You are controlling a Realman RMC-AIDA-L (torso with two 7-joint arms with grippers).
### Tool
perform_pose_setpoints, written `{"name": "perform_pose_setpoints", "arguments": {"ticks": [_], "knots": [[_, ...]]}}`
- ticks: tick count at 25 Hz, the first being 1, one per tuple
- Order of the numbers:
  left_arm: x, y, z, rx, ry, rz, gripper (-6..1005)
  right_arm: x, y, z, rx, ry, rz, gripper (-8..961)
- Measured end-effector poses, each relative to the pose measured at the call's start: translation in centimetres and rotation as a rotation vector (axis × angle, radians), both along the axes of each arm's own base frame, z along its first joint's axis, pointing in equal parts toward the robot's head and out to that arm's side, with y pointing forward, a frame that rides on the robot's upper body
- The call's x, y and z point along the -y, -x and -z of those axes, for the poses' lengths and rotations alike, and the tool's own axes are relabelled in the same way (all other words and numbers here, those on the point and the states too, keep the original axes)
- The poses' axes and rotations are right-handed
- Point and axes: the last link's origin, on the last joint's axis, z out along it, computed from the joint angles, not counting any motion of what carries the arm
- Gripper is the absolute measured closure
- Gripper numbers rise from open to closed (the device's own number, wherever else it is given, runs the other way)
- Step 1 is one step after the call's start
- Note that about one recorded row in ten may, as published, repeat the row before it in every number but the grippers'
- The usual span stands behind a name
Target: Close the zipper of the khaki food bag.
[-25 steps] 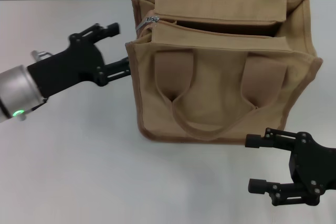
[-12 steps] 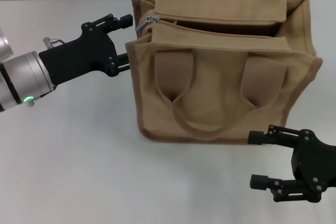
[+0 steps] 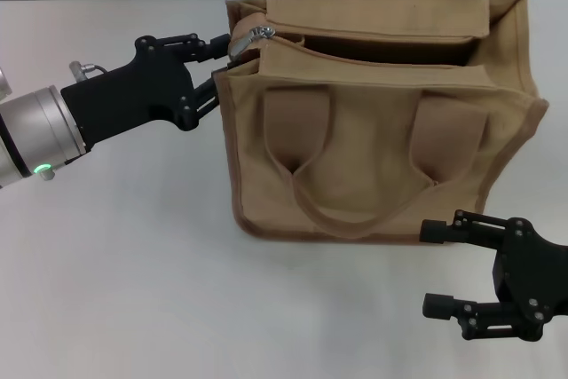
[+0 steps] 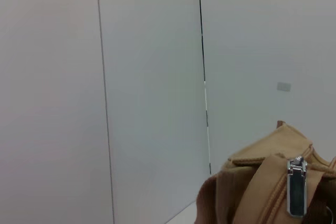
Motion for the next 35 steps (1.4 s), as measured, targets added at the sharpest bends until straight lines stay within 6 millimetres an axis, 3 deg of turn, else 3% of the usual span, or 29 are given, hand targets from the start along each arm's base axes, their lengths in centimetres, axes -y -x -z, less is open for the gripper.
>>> {"name": "perform_pose_setpoints", "arguments": {"ticks": [14,29,35], "knots": [[-0.1,0.0,-0.6,0.010,-0.005,-0.008,965,-0.1,-0.1,0.0,0.004,-0.002,0.003,128],[0.7,-1.1,-2.8,0.118,0.033,0.055,977,0.0,0.1,-0.2,-0.018,-0.006,0.003,129],[0.1,-2.7,-2.5,0.173,0.077,0.058,975,-0.2,1.4,-1.7,-0.139,0.012,0.000,128]]}}
